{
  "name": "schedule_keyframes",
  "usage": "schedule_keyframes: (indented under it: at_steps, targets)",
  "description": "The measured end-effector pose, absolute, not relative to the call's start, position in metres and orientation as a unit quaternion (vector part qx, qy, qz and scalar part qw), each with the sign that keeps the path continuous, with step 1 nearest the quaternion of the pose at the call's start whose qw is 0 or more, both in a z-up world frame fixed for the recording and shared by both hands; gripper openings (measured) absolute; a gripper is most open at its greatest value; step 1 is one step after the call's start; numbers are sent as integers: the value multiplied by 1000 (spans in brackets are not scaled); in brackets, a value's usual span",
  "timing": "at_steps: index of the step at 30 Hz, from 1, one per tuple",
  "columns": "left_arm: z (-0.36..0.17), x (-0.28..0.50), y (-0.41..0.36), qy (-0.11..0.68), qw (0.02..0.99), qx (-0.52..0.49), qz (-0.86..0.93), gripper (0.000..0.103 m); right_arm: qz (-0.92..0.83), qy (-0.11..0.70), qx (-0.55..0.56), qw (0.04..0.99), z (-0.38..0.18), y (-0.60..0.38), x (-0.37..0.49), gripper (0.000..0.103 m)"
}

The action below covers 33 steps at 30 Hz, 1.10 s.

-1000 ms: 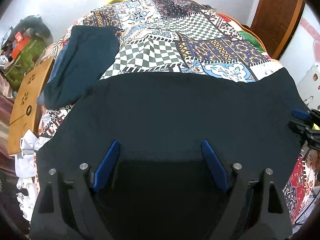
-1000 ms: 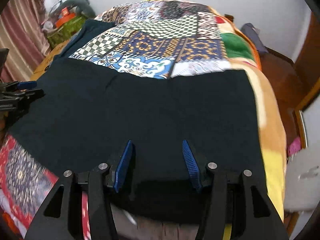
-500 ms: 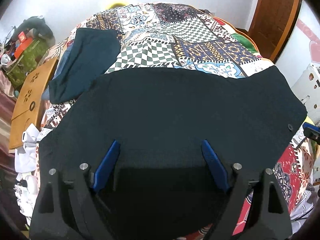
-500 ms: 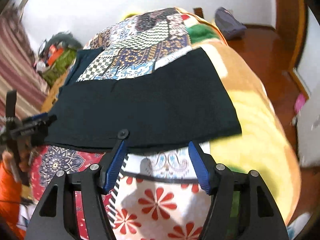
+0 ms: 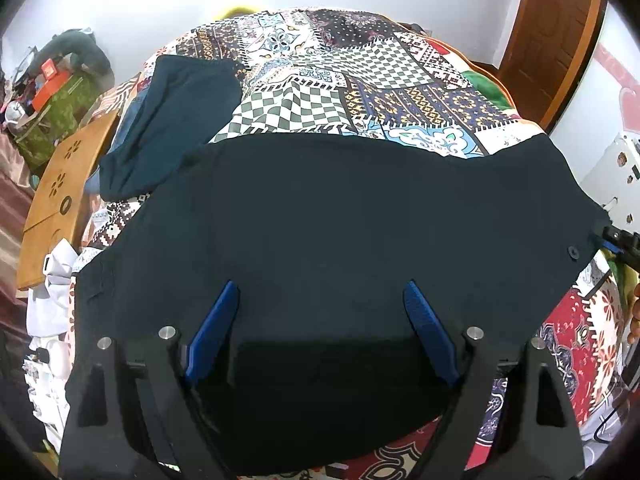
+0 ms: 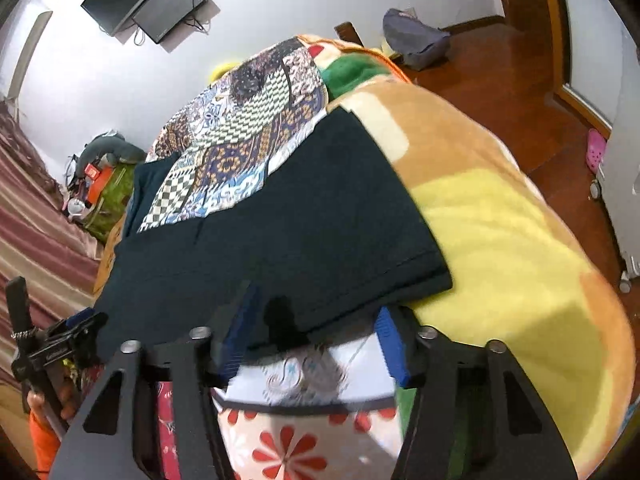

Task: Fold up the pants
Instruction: 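Pinch a trouser leg with the right gripper and lift it toward the left gripper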

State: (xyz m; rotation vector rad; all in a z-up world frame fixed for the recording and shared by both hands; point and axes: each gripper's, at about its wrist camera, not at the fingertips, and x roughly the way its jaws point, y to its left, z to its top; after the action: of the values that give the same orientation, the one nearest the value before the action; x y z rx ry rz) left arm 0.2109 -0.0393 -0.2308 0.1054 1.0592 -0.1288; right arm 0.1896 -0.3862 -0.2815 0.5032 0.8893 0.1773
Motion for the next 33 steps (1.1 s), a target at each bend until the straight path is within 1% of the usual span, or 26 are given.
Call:
schedule_keyframes:
  at_steps: [2, 5, 11, 17, 26, 33]
  targets:
    - [-230, 212, -40, 505, 860, 48, -61, 86, 78, 426, 242, 868, -281, -394, 194, 22]
    - [-229, 214, -41, 506, 859, 45, -61, 86, 76, 424, 233, 872, -280, -404, 197, 12]
    - [-223, 214, -40, 501, 862, 46, -61, 86, 70, 399, 202, 892, -264, -407, 196, 9]
    - [-200, 211, -27, 470, 880, 38, -51, 86, 87, 356, 180, 913, -222, -394, 199, 9]
    - [-169, 202, 5, 432, 901, 21, -36, 88, 163, 290, 153, 931, -153, -332, 226, 9]
    - [-156, 189, 36, 413, 911, 0, -13, 89, 223, 267, 134, 928, -119, -272, 255, 9]
